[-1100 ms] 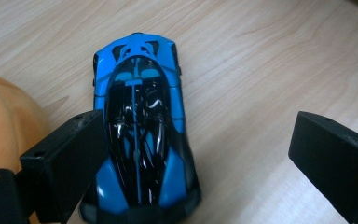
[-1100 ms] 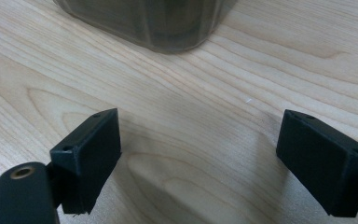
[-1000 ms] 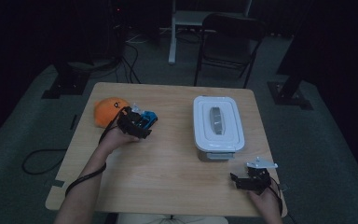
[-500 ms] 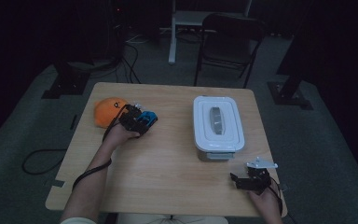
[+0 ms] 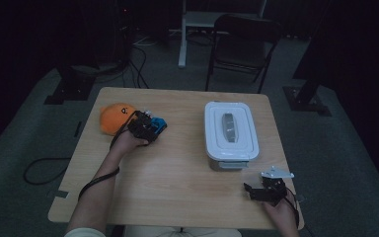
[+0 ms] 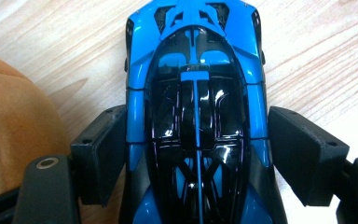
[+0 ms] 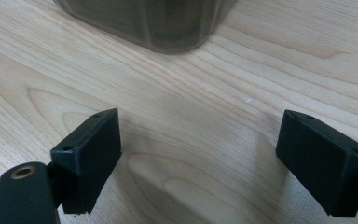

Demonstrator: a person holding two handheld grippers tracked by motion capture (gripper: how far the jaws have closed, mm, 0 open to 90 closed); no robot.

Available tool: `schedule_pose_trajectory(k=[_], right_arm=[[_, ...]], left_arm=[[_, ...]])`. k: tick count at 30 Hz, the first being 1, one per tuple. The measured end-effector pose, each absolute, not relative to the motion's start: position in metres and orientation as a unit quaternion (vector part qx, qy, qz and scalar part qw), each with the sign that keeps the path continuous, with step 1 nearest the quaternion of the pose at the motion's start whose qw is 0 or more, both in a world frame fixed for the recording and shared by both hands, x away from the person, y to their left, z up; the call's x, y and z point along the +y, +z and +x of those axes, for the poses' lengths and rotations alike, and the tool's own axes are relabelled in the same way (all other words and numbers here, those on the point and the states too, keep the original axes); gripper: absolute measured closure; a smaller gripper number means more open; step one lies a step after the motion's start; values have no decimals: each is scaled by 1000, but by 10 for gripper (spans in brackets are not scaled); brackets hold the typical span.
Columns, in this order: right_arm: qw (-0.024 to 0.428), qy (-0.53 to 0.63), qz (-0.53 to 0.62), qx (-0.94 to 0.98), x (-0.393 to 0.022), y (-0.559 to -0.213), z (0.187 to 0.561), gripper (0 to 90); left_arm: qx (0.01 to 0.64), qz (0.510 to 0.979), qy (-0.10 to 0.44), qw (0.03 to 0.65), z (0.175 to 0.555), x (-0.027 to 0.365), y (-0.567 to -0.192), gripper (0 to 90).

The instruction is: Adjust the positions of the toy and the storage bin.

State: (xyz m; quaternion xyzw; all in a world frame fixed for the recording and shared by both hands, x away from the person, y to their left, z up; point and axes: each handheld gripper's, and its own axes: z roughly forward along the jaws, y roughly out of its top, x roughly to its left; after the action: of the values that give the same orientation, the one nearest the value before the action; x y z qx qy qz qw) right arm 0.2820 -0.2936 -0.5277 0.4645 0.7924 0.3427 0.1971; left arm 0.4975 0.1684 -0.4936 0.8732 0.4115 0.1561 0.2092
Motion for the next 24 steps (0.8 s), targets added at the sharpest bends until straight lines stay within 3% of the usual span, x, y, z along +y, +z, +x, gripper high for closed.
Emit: schedule_pose_trajectory(k=[24], right_arm=[[198,343,465,792,-294,-528,282,138]], left_arm=[[400,878,135,226,481,175,-479,279]])
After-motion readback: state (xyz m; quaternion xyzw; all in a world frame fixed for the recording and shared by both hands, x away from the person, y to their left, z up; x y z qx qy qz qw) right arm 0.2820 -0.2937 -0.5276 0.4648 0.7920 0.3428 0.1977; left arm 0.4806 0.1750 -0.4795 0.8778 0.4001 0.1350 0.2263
